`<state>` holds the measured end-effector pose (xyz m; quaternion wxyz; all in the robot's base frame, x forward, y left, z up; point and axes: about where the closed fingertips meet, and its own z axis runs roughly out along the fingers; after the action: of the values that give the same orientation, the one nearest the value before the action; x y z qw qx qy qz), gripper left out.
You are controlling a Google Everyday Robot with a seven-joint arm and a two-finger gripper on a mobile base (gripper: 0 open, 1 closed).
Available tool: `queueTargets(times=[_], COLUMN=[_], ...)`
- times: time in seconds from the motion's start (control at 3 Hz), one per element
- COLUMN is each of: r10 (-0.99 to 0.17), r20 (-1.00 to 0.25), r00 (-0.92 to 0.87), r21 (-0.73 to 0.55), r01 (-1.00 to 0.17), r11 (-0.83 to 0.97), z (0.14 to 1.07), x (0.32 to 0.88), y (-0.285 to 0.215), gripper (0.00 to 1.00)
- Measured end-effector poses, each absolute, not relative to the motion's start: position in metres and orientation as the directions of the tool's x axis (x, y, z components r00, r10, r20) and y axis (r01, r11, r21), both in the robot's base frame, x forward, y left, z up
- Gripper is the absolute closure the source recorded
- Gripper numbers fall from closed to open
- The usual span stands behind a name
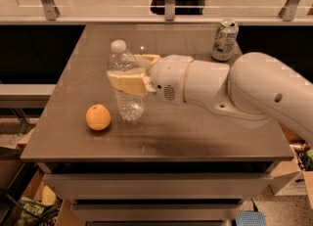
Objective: Move water bottle near orange
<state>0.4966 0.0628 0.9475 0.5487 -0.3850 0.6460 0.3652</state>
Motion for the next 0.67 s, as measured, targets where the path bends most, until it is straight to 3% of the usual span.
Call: queueTargets(times=[0.33,0.67], r10=[-0.048,-0.046], r20=[-0.995,-0.995], r00=[-0.089,-0.089], r21=[0.060,0.061], r01=[-0.897,-0.899], r11=[0.437,0.434], z=[0.9339,0.9330], x=[0.5062,0.5064], y=[0.0639,0.0650], gripper=[1.00,0.82])
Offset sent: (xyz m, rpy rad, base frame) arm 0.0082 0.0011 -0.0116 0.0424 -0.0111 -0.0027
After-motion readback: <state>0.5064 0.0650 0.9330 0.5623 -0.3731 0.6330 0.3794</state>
